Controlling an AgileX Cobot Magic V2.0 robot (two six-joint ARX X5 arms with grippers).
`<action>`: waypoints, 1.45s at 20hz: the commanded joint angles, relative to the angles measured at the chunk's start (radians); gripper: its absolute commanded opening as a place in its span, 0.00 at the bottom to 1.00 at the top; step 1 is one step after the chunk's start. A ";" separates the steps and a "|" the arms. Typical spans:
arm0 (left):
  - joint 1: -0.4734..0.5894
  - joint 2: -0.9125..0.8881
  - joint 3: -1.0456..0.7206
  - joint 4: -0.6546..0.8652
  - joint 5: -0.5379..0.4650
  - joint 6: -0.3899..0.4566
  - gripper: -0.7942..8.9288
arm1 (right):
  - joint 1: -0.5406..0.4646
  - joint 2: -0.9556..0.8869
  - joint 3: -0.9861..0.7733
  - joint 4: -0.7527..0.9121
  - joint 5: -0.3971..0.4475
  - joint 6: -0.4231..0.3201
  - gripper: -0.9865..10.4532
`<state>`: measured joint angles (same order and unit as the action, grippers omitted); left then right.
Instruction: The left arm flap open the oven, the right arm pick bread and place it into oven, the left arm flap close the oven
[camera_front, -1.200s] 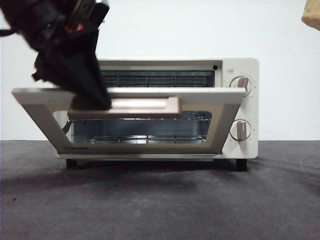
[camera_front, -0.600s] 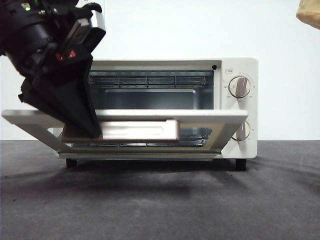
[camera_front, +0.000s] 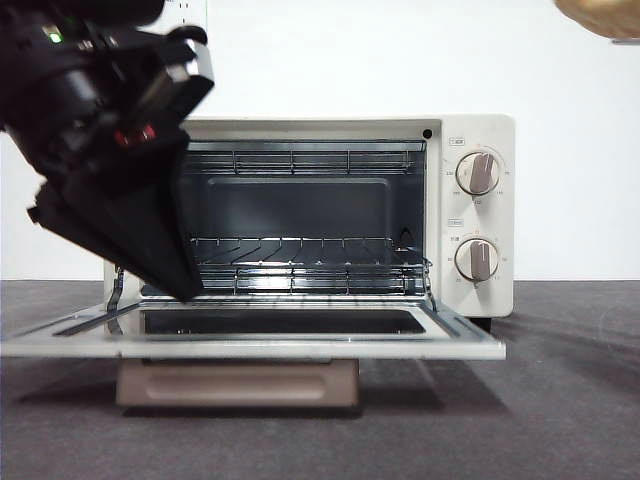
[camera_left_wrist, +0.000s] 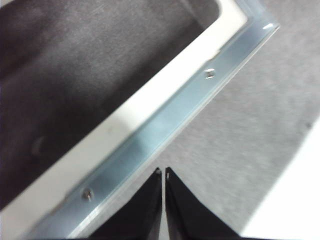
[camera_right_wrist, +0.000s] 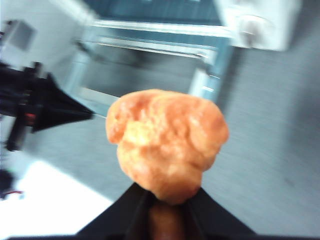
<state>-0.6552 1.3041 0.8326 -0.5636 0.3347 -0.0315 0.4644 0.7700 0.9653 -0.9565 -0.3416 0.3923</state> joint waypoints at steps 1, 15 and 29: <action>-0.008 -0.082 0.009 -0.025 0.002 -0.040 0.10 | 0.022 0.055 0.018 0.071 -0.051 -0.007 0.12; -0.006 -0.635 0.016 -0.241 -0.035 -0.204 0.10 | 0.212 0.595 0.018 0.678 0.019 0.170 0.12; -0.006 -0.815 0.016 -0.298 -0.074 -0.265 0.10 | 0.206 0.811 0.018 1.032 0.300 0.286 0.12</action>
<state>-0.6552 0.4862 0.8326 -0.8700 0.2630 -0.2886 0.6647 1.5661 0.9661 0.0631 -0.0463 0.6636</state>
